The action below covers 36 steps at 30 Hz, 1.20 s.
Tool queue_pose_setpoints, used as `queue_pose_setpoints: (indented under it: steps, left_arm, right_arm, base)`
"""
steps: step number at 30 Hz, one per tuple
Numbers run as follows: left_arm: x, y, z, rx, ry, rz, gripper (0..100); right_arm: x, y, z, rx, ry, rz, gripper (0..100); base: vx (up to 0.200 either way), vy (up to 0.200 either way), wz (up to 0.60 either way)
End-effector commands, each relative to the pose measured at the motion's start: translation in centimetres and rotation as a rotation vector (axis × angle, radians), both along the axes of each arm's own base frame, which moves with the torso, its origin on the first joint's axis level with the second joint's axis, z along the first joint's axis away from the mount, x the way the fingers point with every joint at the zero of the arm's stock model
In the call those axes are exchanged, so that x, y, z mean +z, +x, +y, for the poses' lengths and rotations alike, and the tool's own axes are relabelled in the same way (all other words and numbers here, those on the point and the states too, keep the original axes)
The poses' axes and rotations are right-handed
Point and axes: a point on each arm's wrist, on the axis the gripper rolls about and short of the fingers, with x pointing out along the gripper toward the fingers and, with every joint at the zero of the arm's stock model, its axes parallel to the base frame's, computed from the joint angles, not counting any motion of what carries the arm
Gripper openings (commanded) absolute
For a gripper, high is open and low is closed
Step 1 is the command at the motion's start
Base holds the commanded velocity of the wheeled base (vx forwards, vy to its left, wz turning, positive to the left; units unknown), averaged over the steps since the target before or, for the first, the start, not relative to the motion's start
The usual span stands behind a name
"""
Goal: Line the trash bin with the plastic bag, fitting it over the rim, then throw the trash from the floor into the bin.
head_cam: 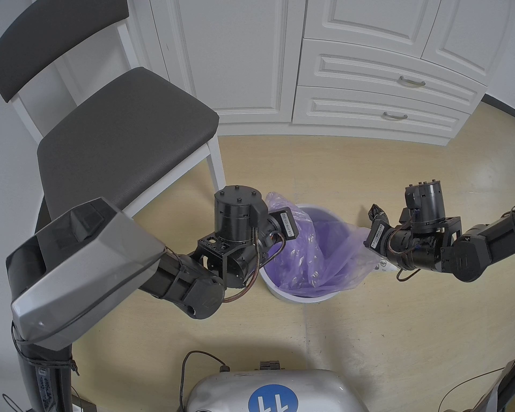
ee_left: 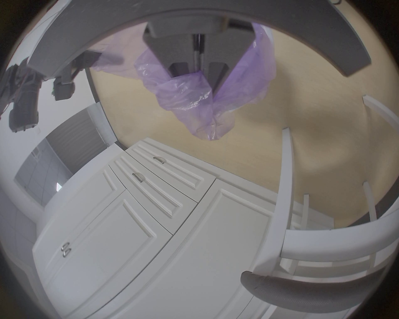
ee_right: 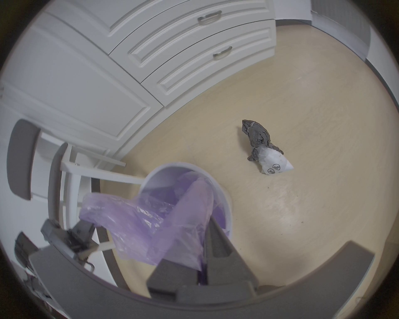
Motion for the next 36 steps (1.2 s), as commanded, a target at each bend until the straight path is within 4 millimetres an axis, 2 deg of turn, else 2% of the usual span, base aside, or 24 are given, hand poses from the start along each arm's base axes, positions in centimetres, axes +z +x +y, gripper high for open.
queue_pose_setpoints:
  steps: [1,4,8,15,20,25,29,33,36]
  left_arm:
    - [-1.2,-0.3,0.5,0.005,0.054,-0.012,0]
    - [-1.2,-1.3,1.3,-0.014,0.136,-0.072,0]
    - [-1.8,-1.7,1.7,-0.041,0.176,-0.122,0]
    - [-2.2,-1.3,1.8,-0.086,0.168,-0.129,0]
    - [-2.2,-0.4,3.2,-0.075,0.163,-0.13,0]
    - [-2.4,-0.2,3.7,-0.066,0.174,-0.125,0]
    - [-3.5,-0.6,4.5,-0.111,0.194,-0.099,0]
    - [-3.8,-0.6,5.1,-0.16,0.183,-0.169,0]
    - [-4.7,-0.9,6.4,-0.223,0.198,-0.253,0]
  right_arm:
    - [-0.1,-1.5,-0.6,0.038,-0.055,-0.051,0]
    - [0.1,-3.1,-1.3,0.078,-0.111,-0.133,0]
    - [-0.1,-3.9,-1.7,0.11,-0.169,-0.169,0]
    - [-1.6,-3.6,-1.7,0.119,-0.212,-0.144,0]
    - [-1.9,-3.4,-2.7,0.112,-0.28,-0.142,0]
    - [-2.4,-3.8,-3.7,0.109,-0.365,-0.13,0]
    - [-3.5,-4.3,-4.1,0.134,-0.457,-0.095,0]
    - [-4.2,-4.5,-4.4,0.148,-0.508,-0.071,0]
    - [-5.0,-4.4,-4.9,0.151,-0.55,-0.069,0]
  base:
    - [0.0,0.0,0.0]
    - [0.0,0.0,0.0]
    - [0.0,0.0,0.0]
    - [0.0,0.0,0.0]
    - [0.0,0.0,0.0]
    - [0.0,0.0,0.0]
    - [0.0,0.0,0.0]
    - [0.0,0.0,0.0]
    - [0.0,0.0,0.0]
